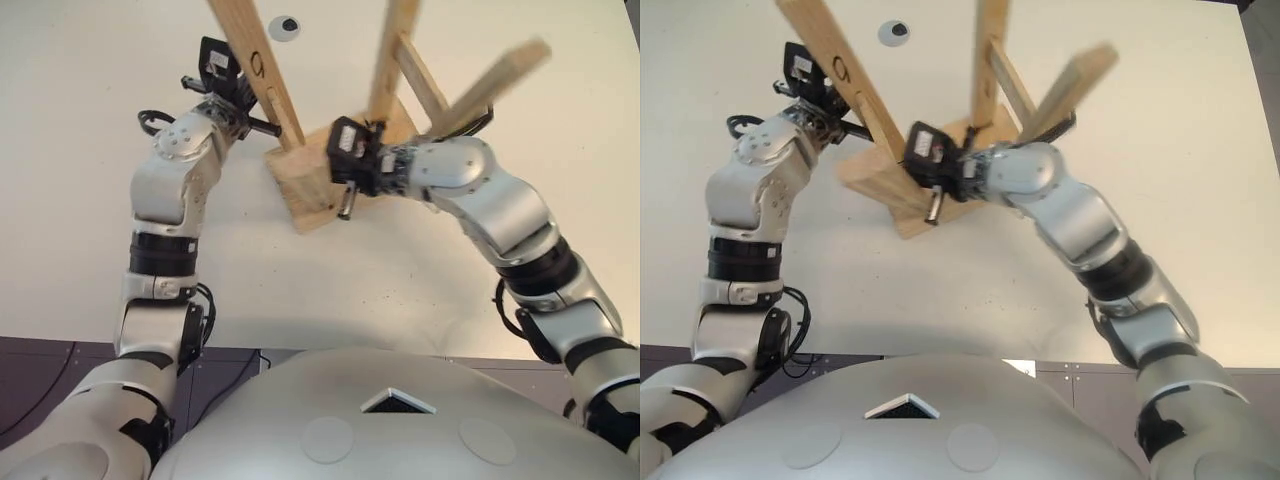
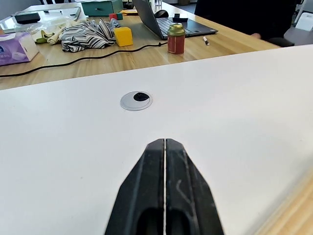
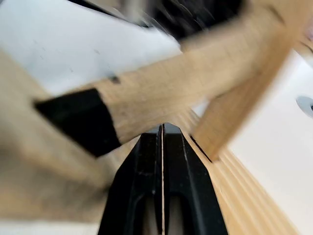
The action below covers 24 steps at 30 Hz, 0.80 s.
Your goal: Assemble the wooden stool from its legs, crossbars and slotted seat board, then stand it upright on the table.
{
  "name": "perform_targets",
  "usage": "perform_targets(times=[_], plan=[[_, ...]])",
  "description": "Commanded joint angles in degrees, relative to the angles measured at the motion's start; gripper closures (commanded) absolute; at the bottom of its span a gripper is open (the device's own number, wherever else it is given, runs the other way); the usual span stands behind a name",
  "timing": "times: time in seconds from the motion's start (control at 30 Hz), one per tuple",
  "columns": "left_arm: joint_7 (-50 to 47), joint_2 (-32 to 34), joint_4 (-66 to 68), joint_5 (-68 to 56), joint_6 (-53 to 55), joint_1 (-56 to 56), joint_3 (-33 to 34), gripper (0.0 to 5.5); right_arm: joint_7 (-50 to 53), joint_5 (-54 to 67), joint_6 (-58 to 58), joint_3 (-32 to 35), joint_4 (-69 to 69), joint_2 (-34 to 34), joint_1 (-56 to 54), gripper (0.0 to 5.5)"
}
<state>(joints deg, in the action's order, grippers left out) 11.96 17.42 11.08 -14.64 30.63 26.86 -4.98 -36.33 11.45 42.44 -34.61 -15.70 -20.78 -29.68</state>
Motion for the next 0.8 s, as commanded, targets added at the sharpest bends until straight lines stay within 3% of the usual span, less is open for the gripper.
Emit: perform_targets(times=[0.03,0.2,0.33,0.4,0.5,0.57,0.63,0.73,0.8], plan=[[1.11,-1.73,10.26,3.92,-7.15,8.46,-0.08,5.5,-2.08,-0.55,1.36,-2.04,-1.54,1.03,-1.4,5.47],[7.74,2.41,2.06,0.5,-6.64,-0.79,5.17,5.5,-0.05,-2.18,4.07,2.23,-10.83,-3.24,3.04,5.47],[12.43,7.24,-6.77,-2.3,-4.42,-8.58,9.71,5.5,2.14,0.21,11.47,8.75,-18.32,-2.21,2.36,5.28],[14.47,9.08,-9.52,-4.05,-3.48,-11.0,11.98,5.5,4.08,3.05,16.85,15.29,-20.69,1.51,-1.49,5.01],[19.0,11.79,-13.0,-6.83,-2.69,-15.58,14.5,5.3,7.94,11.46,24.7,37.8,-13.69,6.09,-19.33,4.62],[23.3,13.39,-15.8,-8.45,-2.59,-19.42,14.07,5.01,8.3,15.04,25.06,50.32,-1.31,-0.33,-32.7,4.31],[27.77,14.81,-19.48,-9.62,-2.7,-23.63,12.27,4.69,5.26,15.08,19.84,55.43,13.29,-11.31,-42.07,3.96],[32.44,16.44,-24.61,-10.98,-1.97,-27.65,9.48,4.29,-5.22,9.74,7.63,50.27,26.9,-23.2,-39.64,3.49],[33.82,17.3,-26.97,-10.71,-1.56,-28.74,7.94,4.03,-8.17,5.38,0.6,46.52,36.32,-26.58,-35.38,3.19]])
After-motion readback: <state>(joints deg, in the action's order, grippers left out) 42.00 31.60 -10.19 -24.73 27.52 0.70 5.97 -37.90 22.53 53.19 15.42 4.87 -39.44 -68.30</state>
